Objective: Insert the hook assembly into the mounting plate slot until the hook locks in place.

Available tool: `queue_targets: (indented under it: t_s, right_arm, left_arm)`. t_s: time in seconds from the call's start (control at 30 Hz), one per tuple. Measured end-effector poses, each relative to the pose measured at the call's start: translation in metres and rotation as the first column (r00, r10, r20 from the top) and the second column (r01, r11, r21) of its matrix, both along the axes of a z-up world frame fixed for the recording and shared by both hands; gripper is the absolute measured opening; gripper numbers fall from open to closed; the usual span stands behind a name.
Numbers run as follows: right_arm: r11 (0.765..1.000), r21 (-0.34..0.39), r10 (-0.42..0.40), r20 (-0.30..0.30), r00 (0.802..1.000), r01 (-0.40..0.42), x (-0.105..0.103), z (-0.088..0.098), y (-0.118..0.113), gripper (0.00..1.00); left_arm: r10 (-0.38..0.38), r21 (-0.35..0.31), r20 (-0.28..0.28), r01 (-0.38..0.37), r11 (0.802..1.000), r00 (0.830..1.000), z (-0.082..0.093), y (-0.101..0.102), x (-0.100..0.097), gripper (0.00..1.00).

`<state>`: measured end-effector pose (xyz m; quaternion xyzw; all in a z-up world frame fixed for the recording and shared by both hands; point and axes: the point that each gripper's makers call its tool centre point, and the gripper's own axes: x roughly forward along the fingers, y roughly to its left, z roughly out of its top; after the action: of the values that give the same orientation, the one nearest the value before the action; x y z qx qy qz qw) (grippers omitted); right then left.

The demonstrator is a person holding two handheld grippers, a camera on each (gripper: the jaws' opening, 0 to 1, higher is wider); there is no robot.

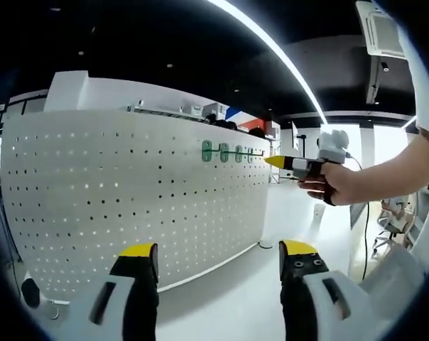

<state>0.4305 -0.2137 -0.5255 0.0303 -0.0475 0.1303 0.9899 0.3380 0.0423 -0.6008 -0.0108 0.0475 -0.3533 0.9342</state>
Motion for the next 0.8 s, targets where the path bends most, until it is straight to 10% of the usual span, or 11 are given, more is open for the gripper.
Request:
queue_targets:
  t_s: [0.8]
  right_arm:
    - [0.998,-0.033,0.052,-0.016,0.999,-0.053,-0.044,-0.016,0.011,0.35]
  left_arm:
    - [0.04,-0.014,0.031,-0.04,0.999,0.999,0.014,0.02,-0.005,0.73]
